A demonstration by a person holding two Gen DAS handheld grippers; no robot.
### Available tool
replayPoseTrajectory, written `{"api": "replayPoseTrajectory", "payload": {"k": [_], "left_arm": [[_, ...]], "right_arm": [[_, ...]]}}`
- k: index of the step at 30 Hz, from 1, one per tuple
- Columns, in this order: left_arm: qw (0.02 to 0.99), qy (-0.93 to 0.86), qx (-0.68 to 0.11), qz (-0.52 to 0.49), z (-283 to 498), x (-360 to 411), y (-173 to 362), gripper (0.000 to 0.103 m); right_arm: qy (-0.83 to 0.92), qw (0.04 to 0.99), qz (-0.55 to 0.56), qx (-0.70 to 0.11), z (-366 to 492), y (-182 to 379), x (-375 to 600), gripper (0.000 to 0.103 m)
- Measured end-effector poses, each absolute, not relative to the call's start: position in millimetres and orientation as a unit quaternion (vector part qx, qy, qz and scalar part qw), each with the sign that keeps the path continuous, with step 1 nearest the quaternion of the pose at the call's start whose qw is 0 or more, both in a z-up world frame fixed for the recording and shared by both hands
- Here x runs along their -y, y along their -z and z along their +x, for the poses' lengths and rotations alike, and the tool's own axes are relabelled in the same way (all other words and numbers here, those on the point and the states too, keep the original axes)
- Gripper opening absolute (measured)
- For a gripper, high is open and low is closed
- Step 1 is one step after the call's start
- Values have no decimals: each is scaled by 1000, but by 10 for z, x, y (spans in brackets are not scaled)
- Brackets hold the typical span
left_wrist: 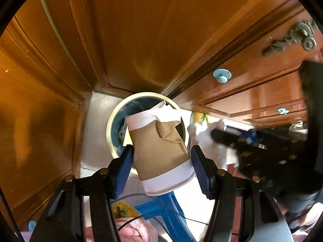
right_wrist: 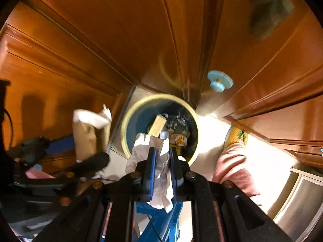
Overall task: Collect trash
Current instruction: 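Carry the paper cup and tissue down to the bin and open both tools, then raise both tools back up to the counter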
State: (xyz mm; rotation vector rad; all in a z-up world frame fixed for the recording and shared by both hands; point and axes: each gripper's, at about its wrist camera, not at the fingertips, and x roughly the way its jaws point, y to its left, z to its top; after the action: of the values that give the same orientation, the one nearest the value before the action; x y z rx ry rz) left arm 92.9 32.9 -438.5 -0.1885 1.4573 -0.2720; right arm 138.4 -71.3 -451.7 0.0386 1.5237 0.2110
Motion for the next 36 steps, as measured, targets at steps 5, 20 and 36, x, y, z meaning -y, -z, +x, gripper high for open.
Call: {"api": "replayPoseTrajectory", "payload": {"k": [5,20,36], "left_arm": [[718,119,-678,-102,998,-343,4588,57],[699,101,-701,-92,1115,-270,4881,86],[709,90,-697,-61,1114,-258,4890,97]], "right_arm": [[-88,710,23,-698,1432,4706,714,14],[-61,699,88,-707,1571,4888,873,50],[-56,711,73,-697,1525,4841,934,50]]}}
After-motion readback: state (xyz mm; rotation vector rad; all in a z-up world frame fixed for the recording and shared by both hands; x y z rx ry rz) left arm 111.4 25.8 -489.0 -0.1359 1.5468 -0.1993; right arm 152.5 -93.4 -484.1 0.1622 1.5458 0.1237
